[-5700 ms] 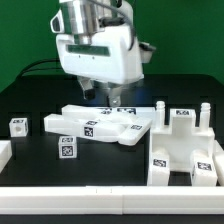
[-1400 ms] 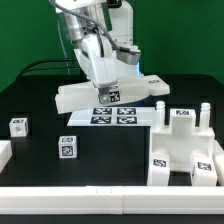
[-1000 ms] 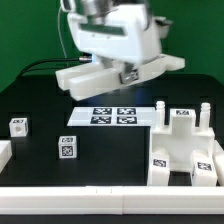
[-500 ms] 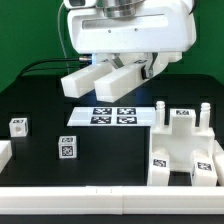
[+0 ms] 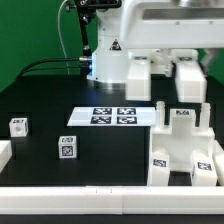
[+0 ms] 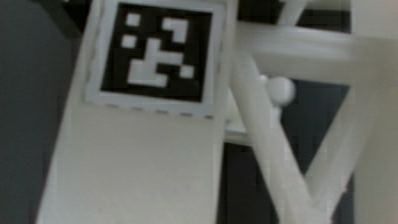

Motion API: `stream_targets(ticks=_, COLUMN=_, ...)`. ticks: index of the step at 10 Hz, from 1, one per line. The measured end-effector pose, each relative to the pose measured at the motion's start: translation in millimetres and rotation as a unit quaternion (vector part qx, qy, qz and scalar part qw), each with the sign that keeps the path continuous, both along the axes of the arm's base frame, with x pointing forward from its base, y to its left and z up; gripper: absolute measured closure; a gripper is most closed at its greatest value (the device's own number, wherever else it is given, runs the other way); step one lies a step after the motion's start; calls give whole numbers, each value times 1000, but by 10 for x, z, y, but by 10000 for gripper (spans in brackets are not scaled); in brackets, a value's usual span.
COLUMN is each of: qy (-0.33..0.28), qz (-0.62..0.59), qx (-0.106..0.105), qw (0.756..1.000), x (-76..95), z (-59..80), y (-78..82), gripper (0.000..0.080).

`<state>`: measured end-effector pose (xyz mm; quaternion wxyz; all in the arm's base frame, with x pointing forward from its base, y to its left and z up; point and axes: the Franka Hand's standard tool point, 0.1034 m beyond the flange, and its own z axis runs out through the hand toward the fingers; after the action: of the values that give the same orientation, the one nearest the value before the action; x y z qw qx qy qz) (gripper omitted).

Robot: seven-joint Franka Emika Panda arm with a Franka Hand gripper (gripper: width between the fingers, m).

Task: Assemble chair

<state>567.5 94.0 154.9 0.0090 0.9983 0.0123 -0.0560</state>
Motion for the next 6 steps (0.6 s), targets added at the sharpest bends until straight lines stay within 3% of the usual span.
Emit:
stream_targets(ticks=1, qy=1, qz=61, qx=8, qw=998, x=-17, z=-14, y=-9, gripper=492)
stream_targets(ticks=2, qy=2, qz=52, qx=7, qw=999, x=-18, z=-23, y=-52, gripper=492)
stream_targets(ticks=6, qy=3, qz=1, qx=1, qw=1000, x=-41, z=-91, y=44, gripper=492)
